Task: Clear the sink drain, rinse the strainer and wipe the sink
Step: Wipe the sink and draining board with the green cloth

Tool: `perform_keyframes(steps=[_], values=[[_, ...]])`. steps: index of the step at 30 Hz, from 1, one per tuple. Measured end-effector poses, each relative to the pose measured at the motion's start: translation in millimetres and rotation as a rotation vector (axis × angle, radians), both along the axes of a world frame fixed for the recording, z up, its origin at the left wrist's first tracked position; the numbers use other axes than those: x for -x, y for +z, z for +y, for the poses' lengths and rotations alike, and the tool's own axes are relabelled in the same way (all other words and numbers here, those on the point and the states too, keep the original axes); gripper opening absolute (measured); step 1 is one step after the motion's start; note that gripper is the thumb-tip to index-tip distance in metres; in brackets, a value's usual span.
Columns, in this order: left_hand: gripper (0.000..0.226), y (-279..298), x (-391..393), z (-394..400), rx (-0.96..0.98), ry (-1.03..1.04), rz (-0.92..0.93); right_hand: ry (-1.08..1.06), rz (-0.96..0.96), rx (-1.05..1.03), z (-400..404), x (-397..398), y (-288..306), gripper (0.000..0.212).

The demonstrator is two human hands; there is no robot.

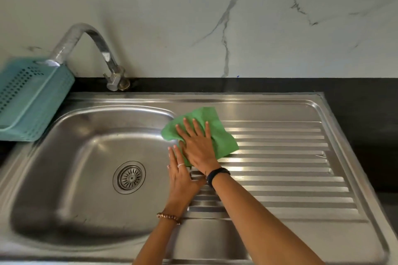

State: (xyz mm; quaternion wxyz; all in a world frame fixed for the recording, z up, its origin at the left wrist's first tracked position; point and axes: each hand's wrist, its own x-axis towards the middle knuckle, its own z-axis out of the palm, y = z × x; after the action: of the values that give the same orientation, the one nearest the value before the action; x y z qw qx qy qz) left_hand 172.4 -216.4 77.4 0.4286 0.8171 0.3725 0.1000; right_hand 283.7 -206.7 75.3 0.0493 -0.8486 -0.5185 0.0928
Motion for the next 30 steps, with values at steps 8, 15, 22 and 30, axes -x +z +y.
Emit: perform_keyframes(steps=[8, 15, 22, 30], values=[[0.117, -3.7, 2.7, -10.5, -0.164, -0.078, 0.118, 0.067, 0.037, -0.085, -51.2, -15.7, -8.8, 0.053], [0.097, 6.9, -46.0, -54.0, -0.383, -0.552, 0.326, -0.248, 0.011, -0.092, -165.2, -91.9, -4.2, 0.049], [0.096, 6.4, -64.8, -71.8, -0.373, -0.717, 0.435, -0.587, 0.025, -0.052, -257.3, -167.5, 5.8, 0.052], [0.099, -0.1, -64.8, -70.6, -0.382, -0.728, 0.433, -0.762, -0.071, -0.052, -265.5, -105.7, -2.4, 0.070]])
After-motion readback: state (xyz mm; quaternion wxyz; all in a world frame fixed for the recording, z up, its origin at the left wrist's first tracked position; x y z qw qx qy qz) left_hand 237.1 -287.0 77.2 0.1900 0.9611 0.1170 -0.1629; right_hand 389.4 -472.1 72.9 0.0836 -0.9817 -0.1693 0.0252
